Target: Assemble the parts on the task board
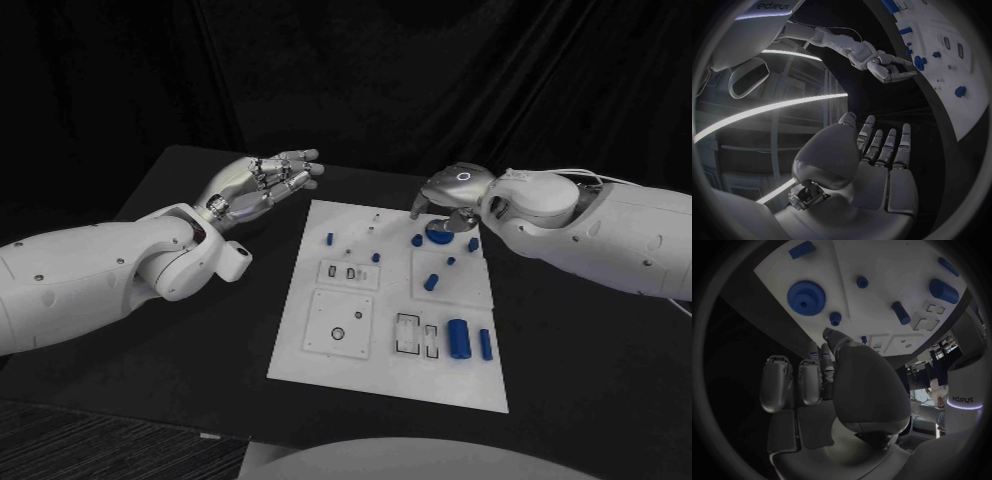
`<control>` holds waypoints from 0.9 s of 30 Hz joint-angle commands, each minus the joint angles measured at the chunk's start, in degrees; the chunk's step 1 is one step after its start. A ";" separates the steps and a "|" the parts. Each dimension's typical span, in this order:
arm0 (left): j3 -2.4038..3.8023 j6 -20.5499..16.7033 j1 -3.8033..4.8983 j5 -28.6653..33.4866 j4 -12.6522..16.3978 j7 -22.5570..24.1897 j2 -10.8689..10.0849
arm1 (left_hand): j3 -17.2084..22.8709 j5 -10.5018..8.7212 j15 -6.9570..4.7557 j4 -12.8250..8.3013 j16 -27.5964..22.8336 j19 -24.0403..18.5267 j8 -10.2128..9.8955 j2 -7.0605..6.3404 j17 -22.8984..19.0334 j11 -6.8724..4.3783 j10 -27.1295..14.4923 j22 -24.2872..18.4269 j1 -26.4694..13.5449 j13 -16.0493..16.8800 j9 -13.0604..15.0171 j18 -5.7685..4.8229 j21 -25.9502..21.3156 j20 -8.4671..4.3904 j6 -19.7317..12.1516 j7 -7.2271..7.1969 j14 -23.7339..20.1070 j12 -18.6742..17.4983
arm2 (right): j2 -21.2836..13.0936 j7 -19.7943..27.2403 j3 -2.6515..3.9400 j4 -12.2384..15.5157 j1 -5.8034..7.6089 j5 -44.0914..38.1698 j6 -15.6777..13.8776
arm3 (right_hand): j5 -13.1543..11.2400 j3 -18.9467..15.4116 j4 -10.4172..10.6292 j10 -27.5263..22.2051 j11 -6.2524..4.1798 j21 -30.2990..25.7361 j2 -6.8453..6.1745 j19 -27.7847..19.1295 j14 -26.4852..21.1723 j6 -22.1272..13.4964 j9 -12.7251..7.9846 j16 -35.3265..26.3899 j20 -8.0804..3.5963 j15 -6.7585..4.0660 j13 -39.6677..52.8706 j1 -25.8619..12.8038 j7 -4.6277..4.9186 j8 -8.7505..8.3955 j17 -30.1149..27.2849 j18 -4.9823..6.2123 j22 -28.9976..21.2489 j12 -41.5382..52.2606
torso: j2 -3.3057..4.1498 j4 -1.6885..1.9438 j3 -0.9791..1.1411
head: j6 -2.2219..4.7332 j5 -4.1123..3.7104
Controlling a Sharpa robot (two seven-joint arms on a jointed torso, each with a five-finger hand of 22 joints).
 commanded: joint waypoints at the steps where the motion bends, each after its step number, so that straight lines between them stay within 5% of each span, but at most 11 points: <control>1: 0.06 0.78 -0.19 0.48 -0.21 11.34 0.17 | -3.02 0.87 0.35 0.40 1.33 0.83 -0.06 0.08 -0.21 0.24 0.14 0.74 0.73 -0.45 -0.31 -0.13 0.45 0.07 0.86 0.04 0.25 0.93 | -0.20 0.54 0.04 0.28 -0.22 -0.61 1.30 | 0.61 -0.22 -0.94 -1.83 0.06 1.21 -0.05 -0.34 3.16 -0.77 0.82 -0.01 -0.27 -0.22 -0.75 -0.44 -0.26 -1.15 -0.54 -1.73 2.93 -1.22 | -0.11 -0.01 -0.01 | -0.32 0.16; 16: 0.06 1.70 -1.10 0.48 -1.17 11.16 0.69 | -2.94 0.90 0.55 0.45 1.97 1.08 0.22 0.28 -0.14 0.76 0.47 0.67 1.03 -0.39 -0.12 -0.30 0.45 0.10 2.32 0.37 0.73 1.45 | 0.88 1.24 0.04 -1.03 -1.55 0.71 0.74 | 0.52 -0.23 -1.42 -1.95 0.12 0.96 0.06 -0.52 3.11 -1.27 0.86 -0.08 -0.33 -0.22 -0.60 -0.57 -0.58 -1.23 -0.73 -1.67 2.75 -1.03 | -0.29 -0.29 -0.11 | -1.15 0.83; 27: 0.06 2.51 -1.31 0.48 -1.33 10.69 1.00 | -2.80 0.97 0.61 0.43 2.47 1.63 0.56 0.56 -0.12 1.55 1.09 0.63 1.42 -0.30 0.06 -0.45 0.55 0.12 3.61 0.85 0.95 2.30 | 1.73 1.41 0.04 -2.16 -2.19 1.15 -0.31 | -1.89 -0.73 -1.30 -1.21 0.34 0.60 0.51 -0.79 2.95 -1.38 1.23 -0.24 -0.24 -0.08 0.06 -1.99 -0.26 -1.06 -1.15 -1.60 2.57 0.24 | -0.33 -0.30 -0.02 | -1.53 0.82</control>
